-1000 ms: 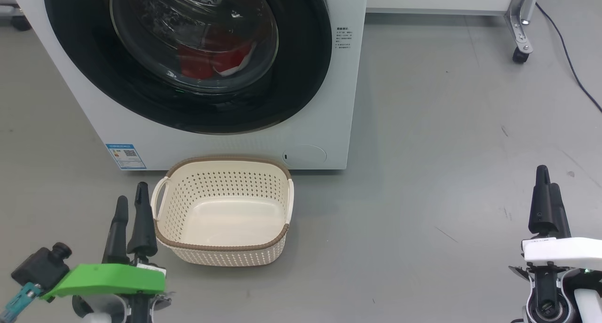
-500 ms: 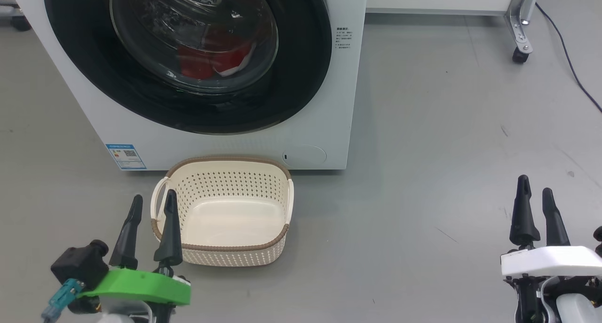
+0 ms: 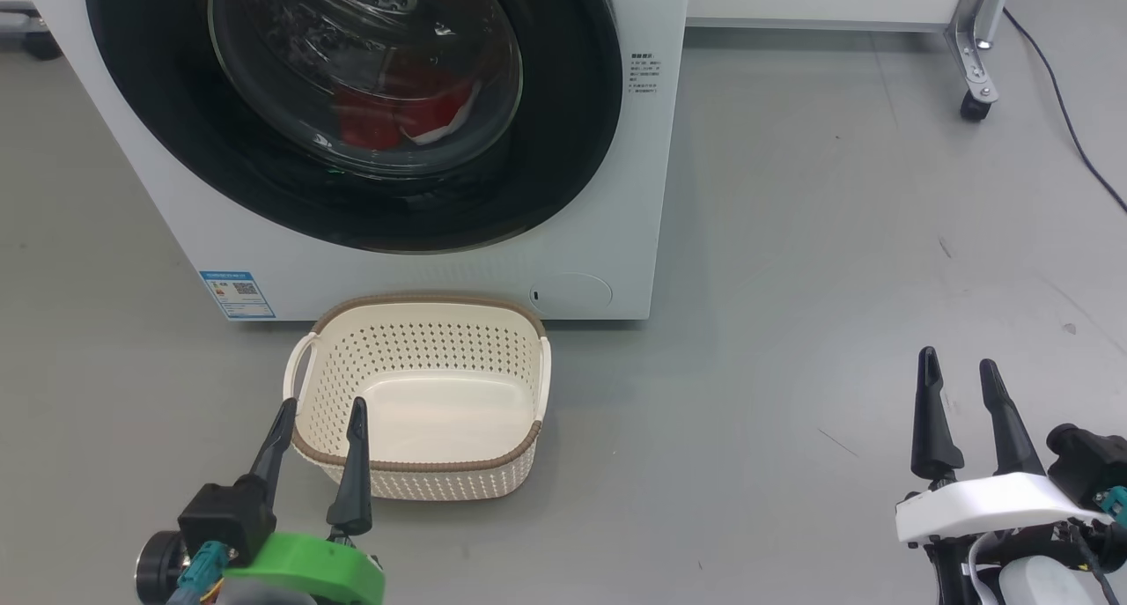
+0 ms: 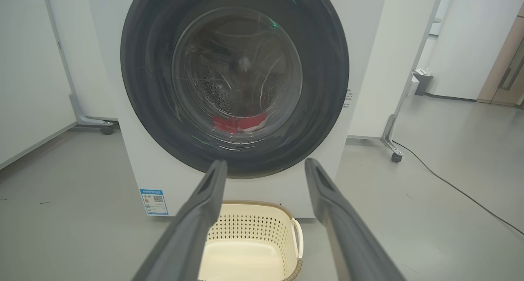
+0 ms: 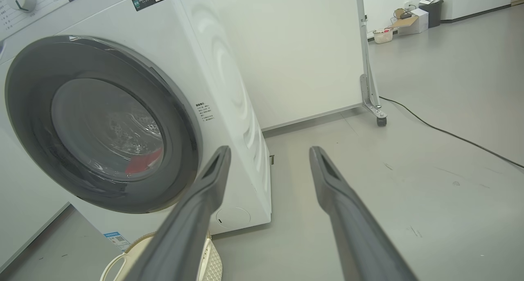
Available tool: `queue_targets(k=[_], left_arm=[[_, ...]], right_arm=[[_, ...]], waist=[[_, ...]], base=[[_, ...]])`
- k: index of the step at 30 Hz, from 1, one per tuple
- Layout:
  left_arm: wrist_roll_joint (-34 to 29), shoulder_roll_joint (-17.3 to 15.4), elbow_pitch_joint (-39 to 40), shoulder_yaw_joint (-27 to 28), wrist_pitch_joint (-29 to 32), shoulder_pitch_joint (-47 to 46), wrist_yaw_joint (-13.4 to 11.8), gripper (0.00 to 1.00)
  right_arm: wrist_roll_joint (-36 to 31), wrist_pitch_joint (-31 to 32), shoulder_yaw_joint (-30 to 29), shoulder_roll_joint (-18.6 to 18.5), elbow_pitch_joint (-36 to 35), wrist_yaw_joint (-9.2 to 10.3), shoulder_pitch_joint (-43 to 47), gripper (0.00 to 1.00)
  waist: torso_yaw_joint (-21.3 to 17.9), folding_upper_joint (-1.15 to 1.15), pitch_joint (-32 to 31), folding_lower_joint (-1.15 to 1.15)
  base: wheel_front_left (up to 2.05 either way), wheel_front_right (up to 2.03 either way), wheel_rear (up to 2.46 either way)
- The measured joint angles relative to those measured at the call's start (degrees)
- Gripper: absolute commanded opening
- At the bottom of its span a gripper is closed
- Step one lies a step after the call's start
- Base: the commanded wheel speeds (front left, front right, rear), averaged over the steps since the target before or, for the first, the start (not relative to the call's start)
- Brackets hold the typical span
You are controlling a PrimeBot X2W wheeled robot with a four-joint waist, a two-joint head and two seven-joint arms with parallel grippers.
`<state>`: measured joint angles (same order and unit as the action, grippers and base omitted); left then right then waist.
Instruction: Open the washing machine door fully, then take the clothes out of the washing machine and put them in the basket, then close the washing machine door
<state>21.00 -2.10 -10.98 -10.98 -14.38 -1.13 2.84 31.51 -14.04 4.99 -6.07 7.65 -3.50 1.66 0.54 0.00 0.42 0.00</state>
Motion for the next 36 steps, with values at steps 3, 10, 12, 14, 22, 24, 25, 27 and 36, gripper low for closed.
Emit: queue_targets(k=[3,10,12,14,22,24,25,27,36], left_arm=[[0.12,-0.01,-1.44,-0.25,0.0,0.02,-0.56,1.0],[3.14,-0.04,-4.02,-1.07,0.0,0.24,-1.55,1.0],[3.34,-0.04,-4.48,-1.45,0.0,0.24,-1.58,1.0],[4.37,-0.04,-4.85,-1.64,0.0,0.24,-1.86,1.0],[4.7,-0.04,-5.77,-2.1,0.0,0.18,-2.25,1.0],[4.7,-0.04,-6.13,-2.16,0.0,0.16,-2.59,1.0],[4.7,-0.04,-6.3,-2.2,0.0,0.16,-2.6,1.0],[4.72,-0.04,-6.55,-2.26,0.0,0.14,-2.61,1.0],[5.21,-0.04,-7.03,-2.4,0.0,-0.01,-3.11,1.0]], right_arm=[[-0.11,-0.08,0.44,0.08,0.8,0.14,-0.01,1.0],[-0.59,0.11,1.16,0.22,2.54,0.69,-0.02,1.0],[-1.49,0.19,1.51,0.13,3.2,0.74,-0.03,1.0],[-2.21,0.37,1.76,0.04,3.77,1.23,-0.04,1.0],[-3.1,0.89,2.57,-0.35,5.22,1.72,-0.26,1.0],[-3.2,0.89,2.72,-0.35,5.42,1.74,-0.36,1.0],[-3.38,0.89,2.83,-0.34,5.54,1.74,-0.36,1.0],[-3.44,0.89,3.0,-0.34,5.77,1.74,-0.47,1.0],[-3.5,0.88,3.34,-0.18,6.5,1.74,-1.27,1.0]], waist=[[-0.04,0.0,-0.08,0.0],[-0.13,0.0,-0.18,0.0],[-0.16,0.0,-0.18,0.0],[-0.18,0.0,-0.17,0.0],[-0.18,0.0,-0.09,0.0],[-0.17,0.0,-0.07,0.0],[-0.16,0.0,-0.07,0.0],[-0.16,0.0,-0.07,0.0],[-0.25,0.0,-0.11,0.0]], base=[[0.0,0.0,0.0],[0.0,0.0,0.0],[0.0,0.0,0.0],[0.0,0.0,0.0],[0.0,0.0,0.0],[0.0,0.0,0.0],[0.0,0.0,0.0],[0.0,0.0,0.0],[0.0,0.0,0.0]])
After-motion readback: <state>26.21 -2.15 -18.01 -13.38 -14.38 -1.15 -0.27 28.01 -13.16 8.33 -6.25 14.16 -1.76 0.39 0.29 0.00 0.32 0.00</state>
